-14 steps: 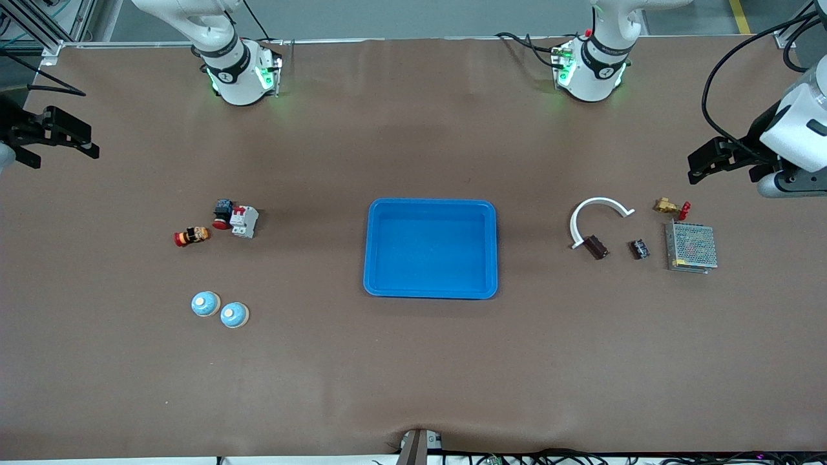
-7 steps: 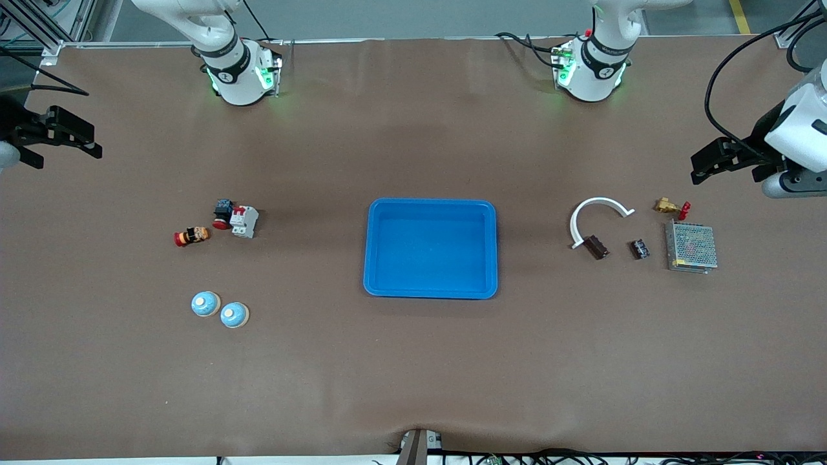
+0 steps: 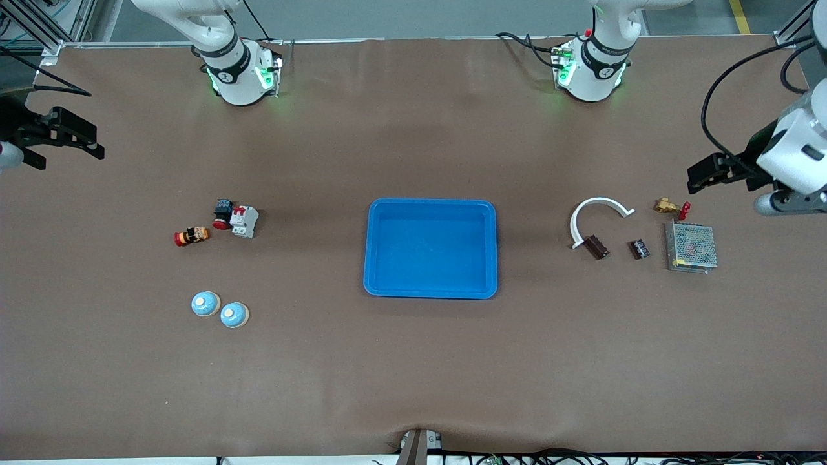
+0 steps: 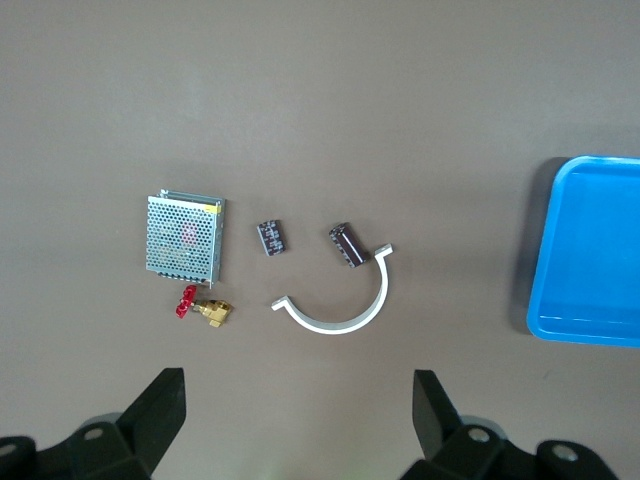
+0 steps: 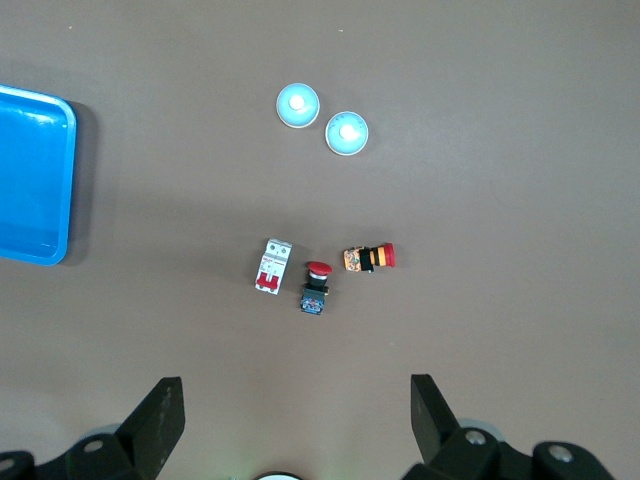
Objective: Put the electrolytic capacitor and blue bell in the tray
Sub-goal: 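Reach the right gripper to a blue bell while the left gripper reaches a capacitor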
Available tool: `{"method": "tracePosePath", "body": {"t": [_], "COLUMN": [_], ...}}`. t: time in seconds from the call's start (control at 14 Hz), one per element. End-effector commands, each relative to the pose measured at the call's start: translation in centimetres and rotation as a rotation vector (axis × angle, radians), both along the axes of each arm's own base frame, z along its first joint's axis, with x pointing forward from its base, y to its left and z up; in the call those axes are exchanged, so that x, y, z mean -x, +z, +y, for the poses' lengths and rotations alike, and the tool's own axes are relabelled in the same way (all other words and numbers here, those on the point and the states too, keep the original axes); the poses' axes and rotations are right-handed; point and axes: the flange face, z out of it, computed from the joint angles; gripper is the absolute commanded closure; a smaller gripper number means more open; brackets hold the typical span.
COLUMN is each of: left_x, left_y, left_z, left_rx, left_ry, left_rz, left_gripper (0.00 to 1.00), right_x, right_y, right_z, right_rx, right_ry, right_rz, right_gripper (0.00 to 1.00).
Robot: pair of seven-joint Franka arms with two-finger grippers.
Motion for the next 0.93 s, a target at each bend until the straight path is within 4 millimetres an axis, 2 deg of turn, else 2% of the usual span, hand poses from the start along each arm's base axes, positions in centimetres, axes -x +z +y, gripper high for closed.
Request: {"method": "tracePosePath", "body": {"t": [0.0,0.21,0.36,0.43,0.5,0.64,0.86], "left_x": [-0.6,-1.0,-1.0,-1.4,-1.7,-1.9,-1.8], "left_y": [-0.4,-1.0,-1.7,-2.6,-3.1,-5.3,-8.7], "left_z": [0.5,1.7,1.8,2.1,2.7,3.0,2.5], "left_rx": [-0.020,-0.033,-0.044,-0.045,-0.043,-0.044,-0.061], "left_ry": [0.003,0.026,0.036,0.049,0.064,0.091,0.180], "left_rz": [0.012,0.022,0.036,0.046,0.049,0.042,0.039], "left_gripper": [0.00,0.00,0.00,0.00,0.00,0.00,0.00], "right_x": [-1.6,-3.3,-4.0,-4.6,-5.6,-6.4,-7.1], "right_y": [-1.4,-3.7,-4.8,-5.8,-7.6,-9.7,-13.2], "right_z": [0.7,0.6,1.4,2.1,2.6,4.7,6.6], "right_rx": [0.004,-0.009,-0.008,-0.006,-0.005,0.008,0.026], "right_ry": [0.003,0.007,0.020,0.031,0.037,0.068,0.111], "right_rz": [-0.006,0.001,0.007,-0.003,-0.003,0.003,0.075], "right_gripper": [0.00,0.00,0.00,0.00,0.00,0.00,0.00]}}
